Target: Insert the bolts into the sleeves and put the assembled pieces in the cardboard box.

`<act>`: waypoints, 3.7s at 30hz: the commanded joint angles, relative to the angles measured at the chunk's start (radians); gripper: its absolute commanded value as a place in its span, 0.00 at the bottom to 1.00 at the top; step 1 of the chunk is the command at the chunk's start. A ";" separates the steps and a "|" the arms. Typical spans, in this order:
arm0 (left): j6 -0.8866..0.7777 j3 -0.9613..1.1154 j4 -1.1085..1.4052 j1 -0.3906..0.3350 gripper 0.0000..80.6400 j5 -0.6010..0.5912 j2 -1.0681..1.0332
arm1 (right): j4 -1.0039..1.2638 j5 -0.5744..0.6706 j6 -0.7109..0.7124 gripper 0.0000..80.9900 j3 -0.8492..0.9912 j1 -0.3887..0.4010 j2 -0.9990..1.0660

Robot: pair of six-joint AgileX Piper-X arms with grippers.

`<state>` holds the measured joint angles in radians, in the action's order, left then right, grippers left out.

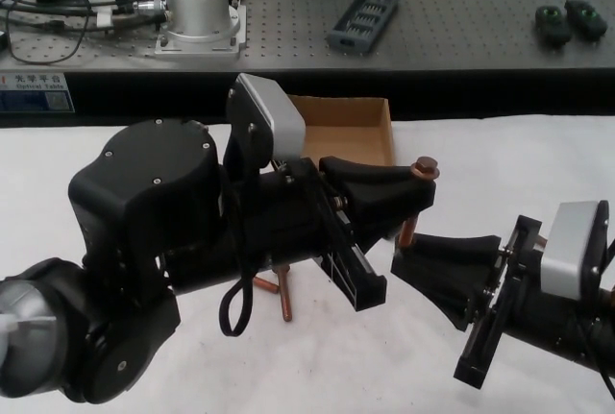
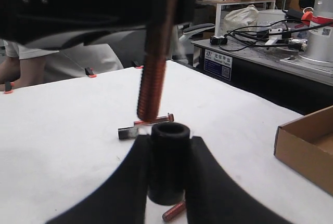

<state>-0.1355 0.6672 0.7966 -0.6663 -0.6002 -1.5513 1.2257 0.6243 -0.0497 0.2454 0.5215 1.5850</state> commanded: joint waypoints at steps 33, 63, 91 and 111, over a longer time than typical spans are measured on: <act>-0.131 0.005 -0.166 0.003 0.01 -0.147 -0.003 | 0.160 0.066 -0.162 0.08 0.009 -0.010 0.002; -0.170 0.005 0.012 0.017 0.65 -0.154 0.010 | -0.014 -0.068 -0.092 0.08 -0.004 -0.019 -0.001; -0.292 0.005 -0.470 0.204 0.01 -0.232 0.221 | -1.259 -0.295 -0.154 0.08 0.565 -0.065 -0.280; -0.090 -0.064 -0.925 0.201 0.01 0.674 0.245 | -1.607 -0.300 -0.085 0.08 1.241 -0.065 0.308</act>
<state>-0.2479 0.6211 -0.1670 -0.4642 0.0406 -1.3183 -0.3915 0.3172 -0.1420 1.4813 0.4575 1.9073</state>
